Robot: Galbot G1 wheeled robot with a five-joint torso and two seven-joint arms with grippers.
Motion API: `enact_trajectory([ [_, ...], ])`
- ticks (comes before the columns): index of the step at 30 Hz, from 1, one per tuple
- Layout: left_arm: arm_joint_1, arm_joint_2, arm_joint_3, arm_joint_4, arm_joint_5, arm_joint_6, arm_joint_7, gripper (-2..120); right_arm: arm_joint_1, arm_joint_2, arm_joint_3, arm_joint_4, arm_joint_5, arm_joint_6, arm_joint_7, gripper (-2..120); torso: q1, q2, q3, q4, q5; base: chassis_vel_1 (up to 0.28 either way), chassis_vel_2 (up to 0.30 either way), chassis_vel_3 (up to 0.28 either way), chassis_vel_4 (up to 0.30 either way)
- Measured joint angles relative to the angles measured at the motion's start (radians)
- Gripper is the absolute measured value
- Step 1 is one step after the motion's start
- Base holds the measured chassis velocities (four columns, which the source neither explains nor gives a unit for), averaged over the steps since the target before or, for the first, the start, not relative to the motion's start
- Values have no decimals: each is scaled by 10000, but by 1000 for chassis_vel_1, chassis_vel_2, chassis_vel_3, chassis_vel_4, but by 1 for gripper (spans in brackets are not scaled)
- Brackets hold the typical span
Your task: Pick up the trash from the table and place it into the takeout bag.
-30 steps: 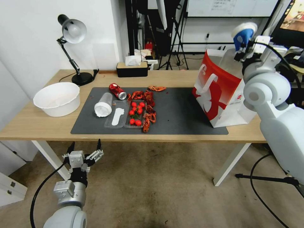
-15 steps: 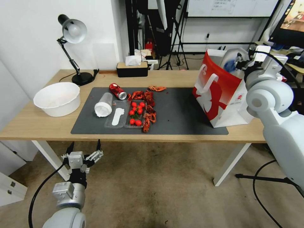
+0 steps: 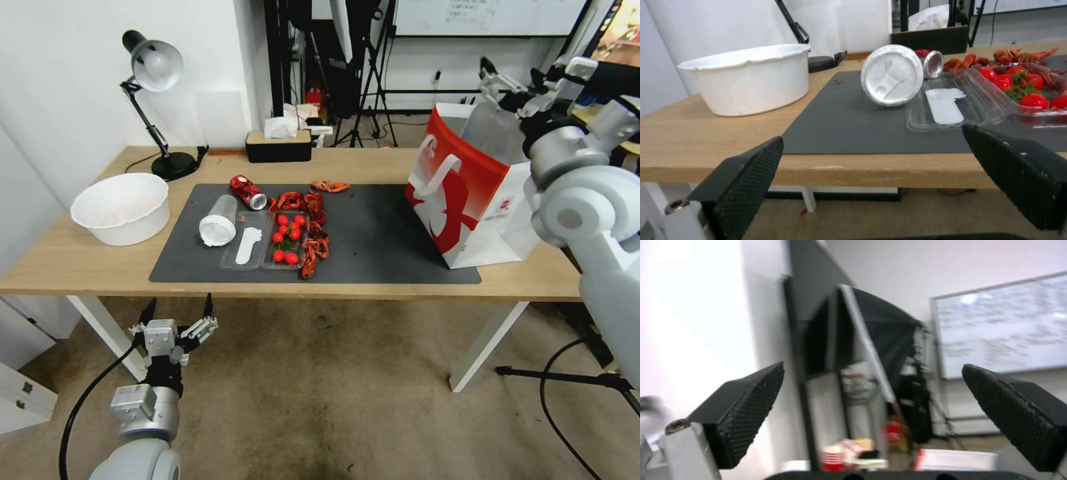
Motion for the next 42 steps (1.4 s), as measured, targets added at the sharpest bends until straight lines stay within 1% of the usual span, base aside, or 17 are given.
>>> enact_trajectory([
  [1, 5, 0, 2, 0, 4, 0, 1, 100, -98, -62, 57, 115, 34, 360, -446, 100, 0, 0, 0, 0, 1, 0, 0, 0, 0],
  [2, 5, 0, 2, 0, 4, 0, 1, 100, -98, -62, 57, 115, 34, 360, -446, 100, 0, 0, 0, 0, 1, 0, 0, 0, 0],
  [5, 14, 2, 6, 0, 11, 0, 2, 100, -639, -256, 251, 610, 99, 1171, -1696, 100, 0, 0, 0, 0, 1, 0, 0, 0, 0],
  [7, 15, 3, 6, 0, 12, 0, 2, 100, -747, -289, 281, 689, 101, 1295, -1880, 100, 0, 0, 0, 0, 1, 0, 0, 0, 0],
  [11, 15, 12, 4, 20, 13, 0, 3, 100, -1662, -496, 467, 1283, -35, 1931, -2876, 100, 0, 0, 0, -1, 3, 0, 0, 0, 0],
  [13, -13, 21, -2, 63, 10, 0, 3, 100, -2985, -666, 600, 1900, -842, 2755, -3851, 100, -1, 0, 0, -1, 3, 0, 0, 0, 0],
  [15, -18, 20, -2, 68, 10, 0, 2, 100, -3262, -675, 630, 2015, -1054, 2921, -4036, 100, 0, 0, 0, 0, 1, 0, 0, 0, 0],
  [17, -44, 35, -7, 84, -14, 0, 3, 100, -4692, -558, 670, 2519, -2213, 3454, -4563, 100, -1, 0, -1, 0, 1, 0, 0, 0, 0],
  [19, -47, 35, -8, 87, -16, 0, 2, 100, -4842, -529, 670, 2555, -2345, 3518, -4598, 100, -1, 0, 0, 0, 0, 0, 0, 0, 0],
  [21, -59, 63, -21, 105, -52, 0, 1, 100, -6263, -165, 669, 2755, -3485, 4035, -4724, 100, 0, 0, 0, 0, 2, 0, 0, 0, 0],
  [23, -59, 66, -29, 112, -60, 0, -1, 100, -6466, -104, 669, 2767, -3648, 4122, -4726, 100, 0, 0, 1, 0, 1, 0, 0, 0, 0],
  [26, -64, 93, -52, 145, -84, -24, -6, 100, -7744, 341, 633, 2683, -4985, 4723, -4535, 100, 0, 0, 0, 1, 1, 0, 0, 0, 0],
  [27, -64, 93, -52, 145, -84, -24, -6, 100, -7744, 341, 633, 2683, -4985, 4723, -4535, 100, 0, 0, 0, 1, 1, 0, 0, 0, 0],
  [31, -135, 140, -53, 233, -97, -34, -11, 100, -9440, 1416, 412, 2223, -6460, 5291, -3747, 100, 1, 0, 0, 0, 3, 0, 0, 0, 0],
  [33, -145, 153, -53, 245, -98, -34, -11, 100, -9648, 1552, 393, 2134, -6635, 5371, -3649, 100, 1, 1, 0, -2, 2, 0, 0, 0, 0],
  [35, -184, 196, -50, 282, -100, -34, -11, 100, -10266, 2024, 355, 1728, -7228, 5752, -3390, 100, 0, 0, 0, -2, 2, 0, 0, 0, 0],
  [42, -226, 247, -39, 325, -110, -30, -11, 100, -10702, 2594, 157, 1148, -7855, 6001, -2928, 100, 0, 1, 0, -1, 1, 0, 0, 0, 0],
])
